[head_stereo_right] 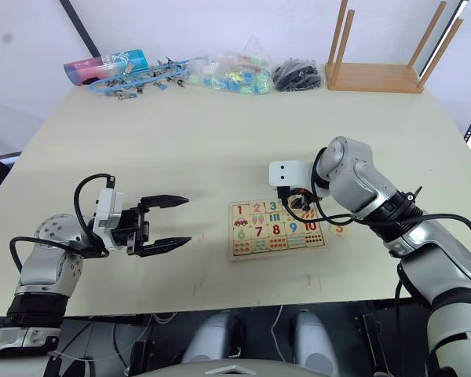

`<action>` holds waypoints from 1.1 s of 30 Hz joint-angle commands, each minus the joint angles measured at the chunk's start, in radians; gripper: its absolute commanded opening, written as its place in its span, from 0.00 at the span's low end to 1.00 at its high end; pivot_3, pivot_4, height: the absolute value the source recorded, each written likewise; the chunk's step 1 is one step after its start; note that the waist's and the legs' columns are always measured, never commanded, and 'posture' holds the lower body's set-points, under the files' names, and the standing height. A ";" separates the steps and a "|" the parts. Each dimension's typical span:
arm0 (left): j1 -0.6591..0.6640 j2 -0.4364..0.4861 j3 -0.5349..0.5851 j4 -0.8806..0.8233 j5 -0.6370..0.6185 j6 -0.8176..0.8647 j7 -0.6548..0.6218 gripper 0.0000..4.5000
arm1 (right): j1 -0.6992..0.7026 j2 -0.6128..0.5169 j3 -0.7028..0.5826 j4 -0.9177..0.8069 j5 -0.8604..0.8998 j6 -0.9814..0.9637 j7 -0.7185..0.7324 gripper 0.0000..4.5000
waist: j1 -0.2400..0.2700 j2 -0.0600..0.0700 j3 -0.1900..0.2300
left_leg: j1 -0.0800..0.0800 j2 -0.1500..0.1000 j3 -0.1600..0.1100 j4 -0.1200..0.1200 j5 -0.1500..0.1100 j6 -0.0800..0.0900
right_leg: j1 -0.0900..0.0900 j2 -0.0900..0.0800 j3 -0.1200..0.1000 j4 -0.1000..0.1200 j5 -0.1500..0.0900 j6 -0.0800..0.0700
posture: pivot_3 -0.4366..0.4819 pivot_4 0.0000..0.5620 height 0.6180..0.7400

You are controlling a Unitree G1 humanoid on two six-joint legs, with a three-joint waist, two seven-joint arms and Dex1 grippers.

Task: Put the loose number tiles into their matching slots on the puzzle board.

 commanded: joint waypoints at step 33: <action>-0.009 -0.001 0.009 -0.017 -0.005 -0.012 -0.004 1.00 | -0.003 -0.032 -0.091 -0.013 0.050 0.000 0.024 0.98 | 0.000 0.000 0.000 | 0.000 0.000 0.000 0.000 0.000 0.000 | 0.000 0.000 0.000 0.000 0.000 0.000 | 0.48 0.27 0.98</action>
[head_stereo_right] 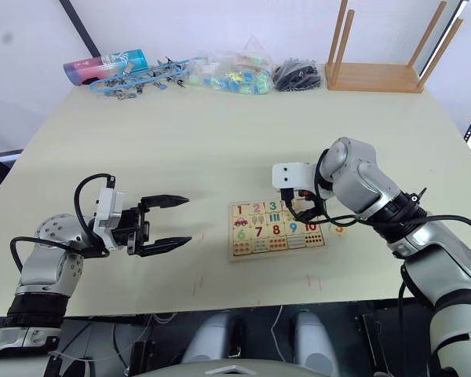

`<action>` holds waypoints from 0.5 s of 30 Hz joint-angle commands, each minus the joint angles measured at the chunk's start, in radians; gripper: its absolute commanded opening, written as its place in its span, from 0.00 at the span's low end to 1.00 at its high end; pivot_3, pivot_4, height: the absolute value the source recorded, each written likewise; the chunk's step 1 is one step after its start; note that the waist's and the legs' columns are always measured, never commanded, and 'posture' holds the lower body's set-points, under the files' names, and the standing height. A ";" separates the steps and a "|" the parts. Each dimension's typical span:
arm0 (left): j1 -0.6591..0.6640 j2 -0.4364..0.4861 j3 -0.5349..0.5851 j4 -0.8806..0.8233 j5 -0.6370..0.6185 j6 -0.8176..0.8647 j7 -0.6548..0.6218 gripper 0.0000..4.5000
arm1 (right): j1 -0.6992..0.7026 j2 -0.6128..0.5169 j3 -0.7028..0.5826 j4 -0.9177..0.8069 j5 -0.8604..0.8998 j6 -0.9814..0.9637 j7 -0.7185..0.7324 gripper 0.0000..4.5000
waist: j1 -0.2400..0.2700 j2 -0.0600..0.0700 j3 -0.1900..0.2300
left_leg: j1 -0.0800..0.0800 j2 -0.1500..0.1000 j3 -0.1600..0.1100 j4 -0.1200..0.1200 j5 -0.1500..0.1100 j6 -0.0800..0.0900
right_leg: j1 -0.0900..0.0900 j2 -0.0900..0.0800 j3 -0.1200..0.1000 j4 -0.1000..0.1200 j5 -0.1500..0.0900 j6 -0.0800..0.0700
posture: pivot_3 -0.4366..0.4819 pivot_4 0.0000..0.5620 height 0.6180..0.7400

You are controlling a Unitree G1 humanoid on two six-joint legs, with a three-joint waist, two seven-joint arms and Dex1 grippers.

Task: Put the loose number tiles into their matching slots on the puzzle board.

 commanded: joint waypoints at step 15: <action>-0.039 -0.007 0.001 0.006 -0.005 -0.009 -0.022 1.00 | 0.240 0.035 -0.421 -0.086 0.308 -0.053 -0.202 0.00 | 0.000 -0.001 0.000 | -0.001 0.000 -0.001 -0.001 0.000 0.000 | 0.000 0.000 -0.001 -0.002 0.000 0.001 | 0.48 0.27 0.98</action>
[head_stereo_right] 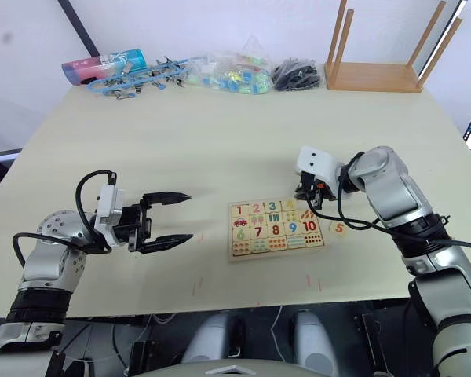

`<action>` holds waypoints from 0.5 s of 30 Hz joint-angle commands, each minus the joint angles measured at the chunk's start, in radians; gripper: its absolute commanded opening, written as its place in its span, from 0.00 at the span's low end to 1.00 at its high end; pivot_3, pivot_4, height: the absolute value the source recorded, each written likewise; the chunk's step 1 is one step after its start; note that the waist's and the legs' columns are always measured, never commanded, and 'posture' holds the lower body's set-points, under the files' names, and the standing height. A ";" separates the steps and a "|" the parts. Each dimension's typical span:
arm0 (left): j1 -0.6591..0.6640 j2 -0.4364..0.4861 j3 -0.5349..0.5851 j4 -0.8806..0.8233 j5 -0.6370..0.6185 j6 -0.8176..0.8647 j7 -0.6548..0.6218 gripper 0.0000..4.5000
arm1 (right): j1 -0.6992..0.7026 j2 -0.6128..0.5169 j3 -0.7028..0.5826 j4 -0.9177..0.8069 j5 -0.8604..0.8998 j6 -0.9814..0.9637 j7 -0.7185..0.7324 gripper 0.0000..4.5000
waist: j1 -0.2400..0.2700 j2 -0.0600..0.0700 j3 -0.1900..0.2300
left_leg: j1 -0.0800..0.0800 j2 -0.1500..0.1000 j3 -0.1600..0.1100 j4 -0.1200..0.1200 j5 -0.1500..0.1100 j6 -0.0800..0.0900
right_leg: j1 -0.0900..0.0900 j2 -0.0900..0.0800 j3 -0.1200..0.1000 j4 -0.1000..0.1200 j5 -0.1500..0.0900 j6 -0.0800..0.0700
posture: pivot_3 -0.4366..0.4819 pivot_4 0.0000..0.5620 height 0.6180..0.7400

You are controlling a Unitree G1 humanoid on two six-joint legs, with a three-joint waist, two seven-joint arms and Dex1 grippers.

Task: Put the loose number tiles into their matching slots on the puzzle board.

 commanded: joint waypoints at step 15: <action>-0.010 -0.003 0.003 -0.018 -0.006 -0.002 -0.005 1.00 | 0.219 0.084 -0.132 0.045 0.134 -0.285 -0.181 0.00 | 0.001 0.000 0.000 | 0.000 0.000 0.000 0.000 0.000 0.000 | 0.000 0.000 0.000 -0.001 0.000 0.000 | 0.48 0.27 0.98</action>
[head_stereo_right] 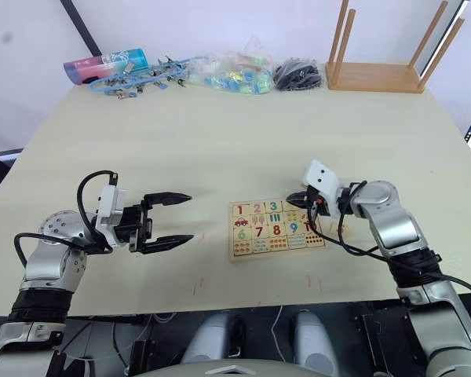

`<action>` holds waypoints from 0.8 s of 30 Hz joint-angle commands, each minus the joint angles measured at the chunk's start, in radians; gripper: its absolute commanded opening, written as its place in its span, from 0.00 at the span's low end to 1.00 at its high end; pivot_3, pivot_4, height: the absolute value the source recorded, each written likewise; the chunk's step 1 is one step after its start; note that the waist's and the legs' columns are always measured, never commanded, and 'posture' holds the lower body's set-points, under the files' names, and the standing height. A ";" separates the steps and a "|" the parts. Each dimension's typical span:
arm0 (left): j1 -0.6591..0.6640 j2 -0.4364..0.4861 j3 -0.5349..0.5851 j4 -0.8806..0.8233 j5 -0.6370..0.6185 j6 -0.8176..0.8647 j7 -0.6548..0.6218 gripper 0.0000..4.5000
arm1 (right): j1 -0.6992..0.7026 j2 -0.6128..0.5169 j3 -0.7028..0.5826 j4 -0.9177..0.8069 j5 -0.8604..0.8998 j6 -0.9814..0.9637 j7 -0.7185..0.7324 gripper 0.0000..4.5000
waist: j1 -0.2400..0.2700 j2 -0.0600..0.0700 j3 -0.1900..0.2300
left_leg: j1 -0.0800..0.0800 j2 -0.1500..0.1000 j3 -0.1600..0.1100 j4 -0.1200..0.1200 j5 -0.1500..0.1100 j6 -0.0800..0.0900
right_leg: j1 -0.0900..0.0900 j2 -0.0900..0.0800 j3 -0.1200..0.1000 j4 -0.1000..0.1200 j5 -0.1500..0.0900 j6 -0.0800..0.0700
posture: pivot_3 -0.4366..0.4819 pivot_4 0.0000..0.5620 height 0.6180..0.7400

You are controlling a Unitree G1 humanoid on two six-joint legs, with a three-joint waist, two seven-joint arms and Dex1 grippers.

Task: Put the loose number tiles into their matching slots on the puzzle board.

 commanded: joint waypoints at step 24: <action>0.007 0.007 0.015 -0.038 -0.009 0.014 0.008 1.00 | 0.067 0.027 -0.045 -0.029 0.081 -0.046 -0.049 0.00 | 0.000 0.000 0.000 | 0.002 0.000 0.000 0.000 0.000 0.000 | 0.001 0.000 0.000 0.002 0.000 0.000 | 0.48 0.27 0.98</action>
